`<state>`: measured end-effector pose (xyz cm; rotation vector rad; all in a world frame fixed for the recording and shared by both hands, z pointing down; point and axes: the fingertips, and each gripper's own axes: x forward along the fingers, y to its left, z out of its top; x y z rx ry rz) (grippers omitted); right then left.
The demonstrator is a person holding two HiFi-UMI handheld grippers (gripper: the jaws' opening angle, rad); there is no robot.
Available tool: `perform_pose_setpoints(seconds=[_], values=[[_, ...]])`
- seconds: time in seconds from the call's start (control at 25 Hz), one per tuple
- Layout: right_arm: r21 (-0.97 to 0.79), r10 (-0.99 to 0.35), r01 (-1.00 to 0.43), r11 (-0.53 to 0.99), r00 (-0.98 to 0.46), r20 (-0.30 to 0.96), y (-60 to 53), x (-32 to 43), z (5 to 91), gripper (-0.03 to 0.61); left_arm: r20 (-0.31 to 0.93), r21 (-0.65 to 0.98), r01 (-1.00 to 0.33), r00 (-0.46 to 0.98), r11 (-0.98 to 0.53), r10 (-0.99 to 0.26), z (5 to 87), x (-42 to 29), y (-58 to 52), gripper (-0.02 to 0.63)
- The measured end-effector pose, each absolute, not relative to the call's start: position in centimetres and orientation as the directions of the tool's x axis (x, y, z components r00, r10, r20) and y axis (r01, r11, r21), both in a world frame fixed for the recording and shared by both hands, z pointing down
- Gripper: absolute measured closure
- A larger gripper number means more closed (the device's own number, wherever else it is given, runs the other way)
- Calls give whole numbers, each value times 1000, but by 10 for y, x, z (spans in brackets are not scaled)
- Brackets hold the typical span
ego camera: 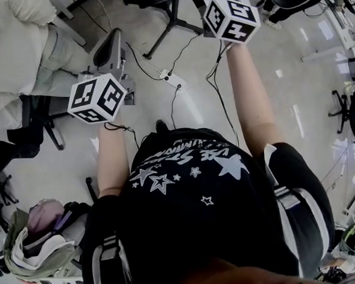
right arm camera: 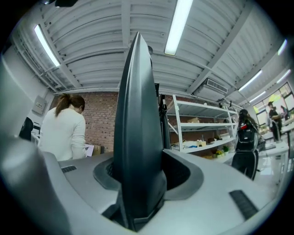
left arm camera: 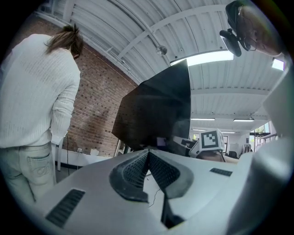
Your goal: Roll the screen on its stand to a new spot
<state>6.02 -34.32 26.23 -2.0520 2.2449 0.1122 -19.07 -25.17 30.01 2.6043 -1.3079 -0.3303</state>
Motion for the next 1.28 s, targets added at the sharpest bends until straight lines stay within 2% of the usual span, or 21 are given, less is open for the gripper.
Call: perform_pose_setpoints(seconds=[0.6,0.8,0.96,1.28], values=[[3,-986,-991,131,-130,-105,-337,60,265,373,-103,248,-791,553,-560,-827,290,-157,-197,604],[102,-977,-975,196,-203,-64,-334,54,268,368,-107,237,-808,529,-539,-842,289,-159,-176,604],[158,-968,-961,227,-240,-68,-312,56,264,337,-110,237,-817,515,-525,-850,288,-156,-157,604],[36,-964,-966,257,-259,-63,-243,88,280,319,-107,226,-819,516,-527,-850,290,-124,-108,604]])
